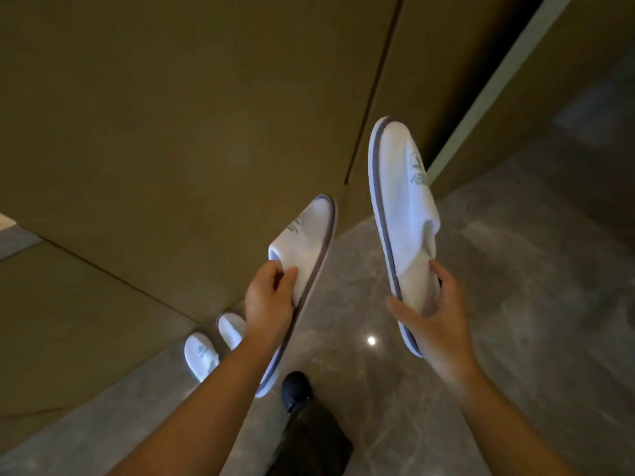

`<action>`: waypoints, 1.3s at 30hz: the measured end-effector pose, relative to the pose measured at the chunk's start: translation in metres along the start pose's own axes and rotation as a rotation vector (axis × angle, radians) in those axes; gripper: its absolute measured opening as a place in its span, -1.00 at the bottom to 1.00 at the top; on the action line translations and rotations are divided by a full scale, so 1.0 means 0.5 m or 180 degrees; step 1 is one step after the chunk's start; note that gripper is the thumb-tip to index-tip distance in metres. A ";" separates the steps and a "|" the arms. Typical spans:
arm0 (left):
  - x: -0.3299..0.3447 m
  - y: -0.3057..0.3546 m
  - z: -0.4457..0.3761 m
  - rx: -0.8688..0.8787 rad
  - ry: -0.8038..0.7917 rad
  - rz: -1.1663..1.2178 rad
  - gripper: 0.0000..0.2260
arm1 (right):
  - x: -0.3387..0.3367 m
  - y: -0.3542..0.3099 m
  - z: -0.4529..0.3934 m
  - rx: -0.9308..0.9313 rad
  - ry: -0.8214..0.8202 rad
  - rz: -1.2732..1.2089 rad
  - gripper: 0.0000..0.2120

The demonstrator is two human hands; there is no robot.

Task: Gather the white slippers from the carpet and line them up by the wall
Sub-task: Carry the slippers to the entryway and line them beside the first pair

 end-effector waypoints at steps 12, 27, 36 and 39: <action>0.114 -0.231 -0.138 -0.0897 0.0629 -0.0413 -0.65 | 0.168 0.240 -0.209 -0.0211 -0.1026 0.0322 -0.35; 0.375 -0.807 -0.394 -0.0926 0.0661 -0.0446 -0.69 | 0.524 0.821 -0.247 -0.0154 -0.1139 0.0425 -0.32; 0.539 -1.079 -0.552 -0.0869 0.0370 -0.0465 -0.66 | 0.709 1.167 -0.275 0.0206 -0.0706 0.0925 -0.27; 0.550 -1.098 -0.576 -0.0802 0.0362 -0.0562 -0.66 | 0.732 1.219 -0.295 0.0329 -0.0709 0.1141 -0.26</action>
Point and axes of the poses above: each hand's wrist, its own z-axis away from the middle knuckle, its own x-axis out of the palm, y = z × x, the point moved 3 cm from there along -z, towards the middle knuckle, and after that the axes turned 10 degrees about -x, right-handed, at the moved point
